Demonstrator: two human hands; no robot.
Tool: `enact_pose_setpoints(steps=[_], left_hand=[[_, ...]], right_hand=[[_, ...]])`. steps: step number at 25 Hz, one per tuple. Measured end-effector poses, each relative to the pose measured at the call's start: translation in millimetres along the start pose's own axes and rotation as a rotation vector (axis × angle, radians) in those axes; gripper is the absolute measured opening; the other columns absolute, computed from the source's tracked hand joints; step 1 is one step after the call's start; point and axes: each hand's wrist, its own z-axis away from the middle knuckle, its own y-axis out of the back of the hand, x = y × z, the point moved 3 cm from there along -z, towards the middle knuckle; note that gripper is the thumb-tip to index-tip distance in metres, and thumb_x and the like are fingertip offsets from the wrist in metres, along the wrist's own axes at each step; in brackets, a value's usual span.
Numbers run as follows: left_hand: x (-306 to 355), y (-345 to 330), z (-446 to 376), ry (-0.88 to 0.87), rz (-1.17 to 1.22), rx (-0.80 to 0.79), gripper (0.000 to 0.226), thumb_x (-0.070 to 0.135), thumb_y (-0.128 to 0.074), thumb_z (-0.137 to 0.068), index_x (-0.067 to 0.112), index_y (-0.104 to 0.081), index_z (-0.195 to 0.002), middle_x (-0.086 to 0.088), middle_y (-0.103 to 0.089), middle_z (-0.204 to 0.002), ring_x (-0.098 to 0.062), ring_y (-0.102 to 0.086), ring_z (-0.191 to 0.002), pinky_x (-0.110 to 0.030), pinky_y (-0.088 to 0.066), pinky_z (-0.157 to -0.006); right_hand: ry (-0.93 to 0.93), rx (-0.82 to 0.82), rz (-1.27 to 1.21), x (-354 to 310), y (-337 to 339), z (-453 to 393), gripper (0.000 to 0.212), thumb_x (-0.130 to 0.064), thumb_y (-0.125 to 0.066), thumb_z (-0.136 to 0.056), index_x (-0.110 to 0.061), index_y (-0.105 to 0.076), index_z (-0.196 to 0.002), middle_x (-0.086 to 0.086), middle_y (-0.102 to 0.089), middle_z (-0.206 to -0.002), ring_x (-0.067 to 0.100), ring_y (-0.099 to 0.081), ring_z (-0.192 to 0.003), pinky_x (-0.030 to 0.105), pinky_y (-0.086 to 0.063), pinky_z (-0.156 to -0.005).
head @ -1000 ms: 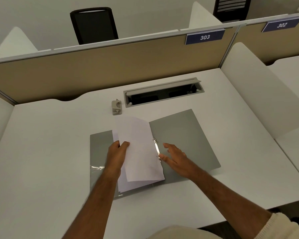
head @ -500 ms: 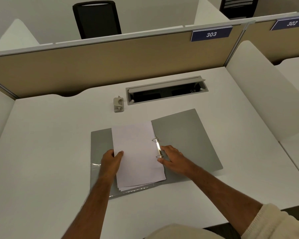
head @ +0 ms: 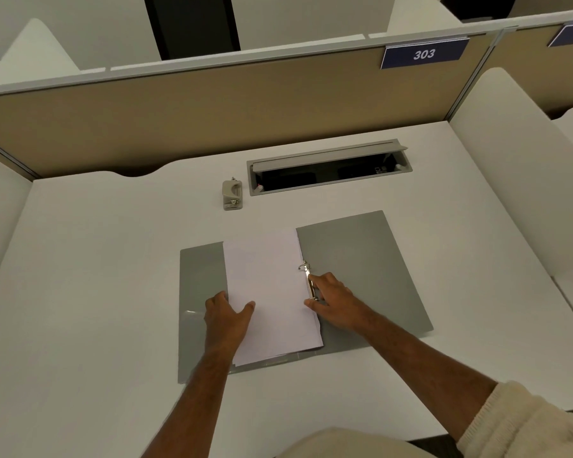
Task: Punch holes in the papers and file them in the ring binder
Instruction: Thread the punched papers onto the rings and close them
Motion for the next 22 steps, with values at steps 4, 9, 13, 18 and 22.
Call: enact_pose_setpoints(steps=[4, 9, 13, 18, 22], left_hand=[[6, -6, 2, 0.000, -0.037, -0.003, 0.080, 0.050, -0.076, -0.087, 0.011, -0.041, -0.147, -0.010, -0.042, -0.147, -0.035, -0.046, -0.136, -0.052, -0.047, -0.107], [7, -9, -2, 0.004, -0.078, -0.003, 0.083, 0.056, -0.075, -0.084, 0.012, -0.040, -0.146, -0.010, -0.043, -0.147, -0.035, -0.048, -0.134, -0.054, -0.050, -0.106], [7, -9, -5, 0.001, -0.084, -0.001, 0.090, 0.063, -0.079, -0.076, 0.013, -0.042, -0.142, -0.009, -0.046, -0.142, -0.035, -0.053, -0.129, -0.054, -0.052, -0.102], [17, -13, -3, -0.050, -0.164, 0.023, 0.098, 0.057, -0.087, -0.069, 0.007, -0.043, -0.141, -0.014, -0.047, -0.137, -0.036, -0.055, -0.125, -0.047, -0.051, -0.100], [24, -16, -4, -0.058, -0.196, 0.016, 0.094, 0.055, -0.088, -0.069, 0.006, -0.044, -0.136, -0.014, -0.045, -0.135, -0.035, -0.051, -0.126, -0.045, -0.049, -0.101]], right_hand=[[-0.004, 0.003, 0.044, 5, -4, -4, 0.063, -0.046, -0.056, -0.097, -0.023, -0.034, -0.151, 0.005, -0.045, -0.125, 0.024, -0.053, -0.110, 0.040, -0.045, -0.101], [0.006, 0.024, 0.083, 9, -8, -8, 0.065, -0.046, -0.054, -0.097, -0.021, -0.034, -0.153, 0.005, -0.045, -0.127, 0.025, -0.053, -0.112, 0.039, -0.044, -0.102], [0.017, 0.031, 0.094, 15, -12, -9, 0.067, -0.049, -0.053, -0.097, -0.023, -0.031, -0.154, 0.002, -0.044, -0.127, 0.022, -0.053, -0.112, 0.040, -0.043, -0.104], [0.032, 0.030, 0.103, 17, -13, -10, 0.068, -0.049, -0.052, -0.097, -0.023, -0.029, -0.155, 0.002, -0.043, -0.129, 0.022, -0.051, -0.115, 0.040, -0.041, -0.104], [0.033, 0.034, 0.109, 18, -14, -11, 0.068, -0.049, -0.052, -0.097, -0.023, -0.029, -0.155, 0.002, -0.042, -0.129, 0.022, -0.051, -0.114, 0.042, -0.041, -0.105]])
